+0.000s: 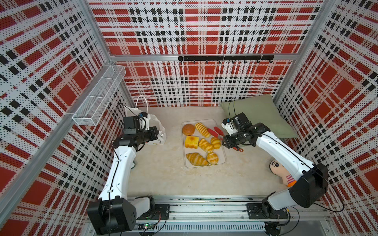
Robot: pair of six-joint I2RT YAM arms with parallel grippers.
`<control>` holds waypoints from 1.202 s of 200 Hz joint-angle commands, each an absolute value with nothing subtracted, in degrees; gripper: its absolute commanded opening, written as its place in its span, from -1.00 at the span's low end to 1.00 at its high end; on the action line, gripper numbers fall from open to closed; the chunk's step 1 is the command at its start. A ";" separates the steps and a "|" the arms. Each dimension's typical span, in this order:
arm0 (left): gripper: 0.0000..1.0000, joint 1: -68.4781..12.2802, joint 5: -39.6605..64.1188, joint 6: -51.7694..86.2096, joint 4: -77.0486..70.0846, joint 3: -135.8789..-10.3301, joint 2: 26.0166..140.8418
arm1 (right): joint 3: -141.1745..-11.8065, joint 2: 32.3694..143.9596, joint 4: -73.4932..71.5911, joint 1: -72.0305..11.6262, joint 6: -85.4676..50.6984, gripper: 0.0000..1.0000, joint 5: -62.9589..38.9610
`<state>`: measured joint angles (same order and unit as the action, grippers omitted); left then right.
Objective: Pack bread into a paper bag
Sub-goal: Pick up the paper bag from the center of the board, then pick up the fake bread from the plate.
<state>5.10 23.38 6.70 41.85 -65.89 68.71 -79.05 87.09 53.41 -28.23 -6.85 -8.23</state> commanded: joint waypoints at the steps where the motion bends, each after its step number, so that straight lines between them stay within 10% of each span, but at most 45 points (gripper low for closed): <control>1: -1.00 3.83 23.47 3.12 45.67 -66.61 66.95 | -81.61 89.25 54.38 -28.53 -4.32 -0.07 -3.98; 240: -1.00 -1.21 8.65 1.52 48.25 -68.44 63.39 | -97.89 110.98 57.12 -30.66 0.32 0.03 1.47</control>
<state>0.10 9.80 2.48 49.36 -69.32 64.86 -95.15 109.34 56.36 -29.65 -0.95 0.36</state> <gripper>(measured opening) 0.042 0.516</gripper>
